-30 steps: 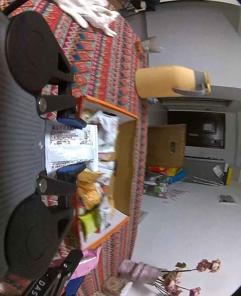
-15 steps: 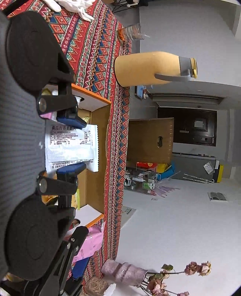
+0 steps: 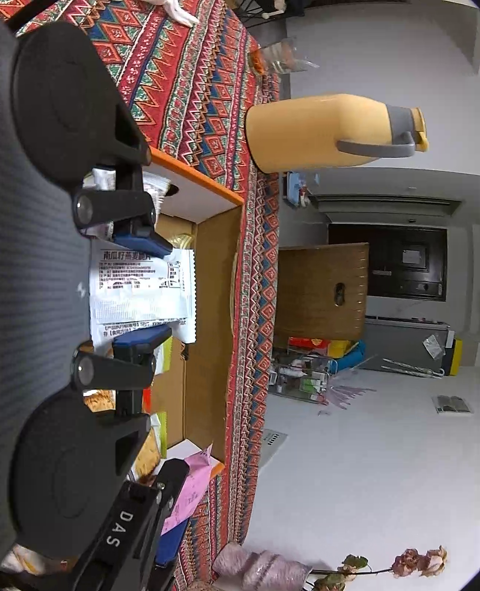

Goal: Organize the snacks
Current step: 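Open both grippers in the box and lift them out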

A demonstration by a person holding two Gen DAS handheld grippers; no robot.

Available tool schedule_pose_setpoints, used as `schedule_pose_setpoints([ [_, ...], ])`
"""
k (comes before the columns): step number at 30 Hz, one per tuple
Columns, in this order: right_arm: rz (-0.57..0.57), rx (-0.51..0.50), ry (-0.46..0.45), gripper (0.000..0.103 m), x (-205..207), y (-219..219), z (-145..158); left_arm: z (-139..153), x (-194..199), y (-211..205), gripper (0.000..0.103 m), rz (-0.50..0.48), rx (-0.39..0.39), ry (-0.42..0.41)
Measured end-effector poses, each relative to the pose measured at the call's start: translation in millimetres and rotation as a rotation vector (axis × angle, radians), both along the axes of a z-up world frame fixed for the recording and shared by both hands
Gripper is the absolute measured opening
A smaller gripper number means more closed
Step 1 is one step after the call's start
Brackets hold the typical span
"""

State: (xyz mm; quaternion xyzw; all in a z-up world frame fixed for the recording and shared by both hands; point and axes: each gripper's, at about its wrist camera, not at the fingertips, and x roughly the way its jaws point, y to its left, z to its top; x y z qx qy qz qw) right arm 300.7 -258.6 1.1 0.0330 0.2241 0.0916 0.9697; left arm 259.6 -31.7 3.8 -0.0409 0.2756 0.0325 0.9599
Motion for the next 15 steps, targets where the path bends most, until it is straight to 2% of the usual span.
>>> schedule_pose_setpoints([
  [7,0.008,0.009,-0.003,0.058,-2,-1,-3,1,-4,1,0.044,-0.003,-0.005,-0.004],
  [8,0.009,0.009,-0.008,0.061,-2,-1,-2,2,-5,2,0.048,0.000,-0.008,-0.008],
  [9,0.011,0.012,-0.011,0.069,-4,-2,-1,3,-7,3,0.052,0.000,-0.015,-0.014],
  [10,0.014,0.016,-0.014,0.074,-5,-2,-1,5,-9,5,0.064,0.003,-0.022,-0.022],
  [11,0.013,0.020,-0.019,0.083,-6,-4,0,6,-10,6,0.076,0.011,-0.024,-0.030],
  [12,0.010,0.023,-0.024,0.089,-8,-5,1,7,-12,8,0.080,0.021,-0.023,-0.044],
  [14,0.008,0.034,-0.030,0.092,-10,-7,2,10,-16,10,0.093,0.030,-0.022,-0.057],
  [15,0.006,0.041,-0.030,0.099,-11,-9,3,11,-17,11,0.097,0.034,-0.025,-0.060],
])
